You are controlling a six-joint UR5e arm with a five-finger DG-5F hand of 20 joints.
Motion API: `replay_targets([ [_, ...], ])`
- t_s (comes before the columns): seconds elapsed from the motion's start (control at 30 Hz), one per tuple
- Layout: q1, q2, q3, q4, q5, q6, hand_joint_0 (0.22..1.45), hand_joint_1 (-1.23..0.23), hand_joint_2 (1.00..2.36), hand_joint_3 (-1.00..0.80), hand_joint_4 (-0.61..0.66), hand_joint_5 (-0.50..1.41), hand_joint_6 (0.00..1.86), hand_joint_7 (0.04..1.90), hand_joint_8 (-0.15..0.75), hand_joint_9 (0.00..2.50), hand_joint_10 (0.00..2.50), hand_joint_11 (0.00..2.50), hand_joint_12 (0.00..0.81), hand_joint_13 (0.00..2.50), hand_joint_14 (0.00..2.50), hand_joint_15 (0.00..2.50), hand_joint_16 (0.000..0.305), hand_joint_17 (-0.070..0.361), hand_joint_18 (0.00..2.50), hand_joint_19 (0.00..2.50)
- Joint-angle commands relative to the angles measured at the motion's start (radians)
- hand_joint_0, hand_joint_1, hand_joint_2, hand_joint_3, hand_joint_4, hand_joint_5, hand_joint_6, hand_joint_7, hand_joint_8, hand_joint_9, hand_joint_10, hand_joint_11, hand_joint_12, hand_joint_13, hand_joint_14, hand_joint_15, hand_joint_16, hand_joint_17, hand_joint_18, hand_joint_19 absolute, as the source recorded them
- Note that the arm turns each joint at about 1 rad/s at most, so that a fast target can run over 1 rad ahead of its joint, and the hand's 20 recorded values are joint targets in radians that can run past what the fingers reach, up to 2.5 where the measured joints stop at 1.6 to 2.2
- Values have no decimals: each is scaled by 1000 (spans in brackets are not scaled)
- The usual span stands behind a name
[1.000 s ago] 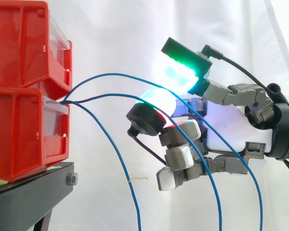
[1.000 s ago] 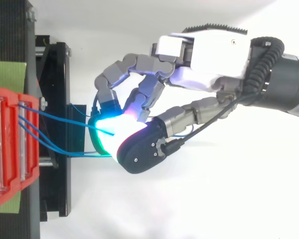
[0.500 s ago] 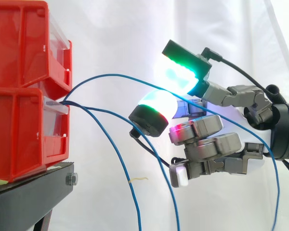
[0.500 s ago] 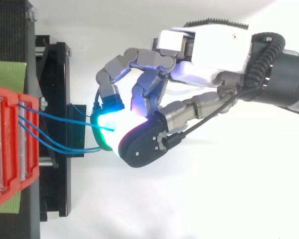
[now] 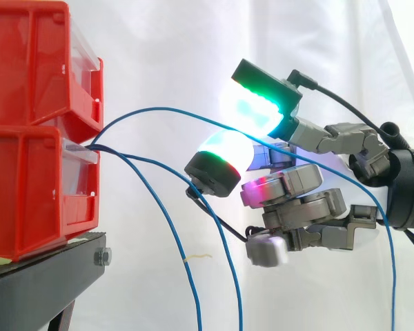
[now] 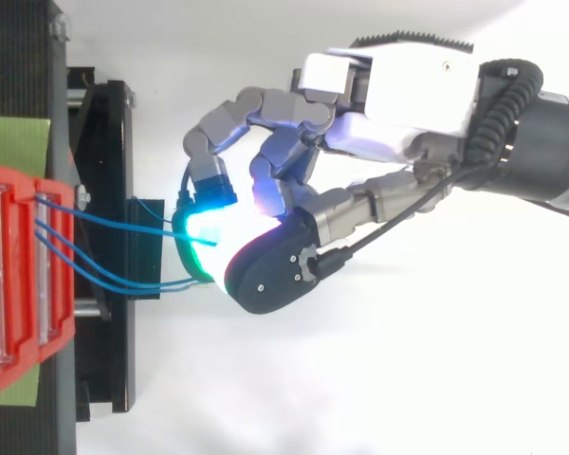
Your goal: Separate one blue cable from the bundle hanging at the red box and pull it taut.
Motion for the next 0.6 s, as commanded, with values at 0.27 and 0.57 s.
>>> replay_targets([
  [0.27,0,0,0,0,0,0,761,-716,1001,-487,69,-210,955,1248,395,920,85,1481,335,1342,412,1598,45,100,1179,1170],
  [0.57,3,-1,0,2,-1,0,754,-713,1002,-475,79,-208,951,1269,415,866,15,1056,353,1361,25,996,44,99,1169,982],
])
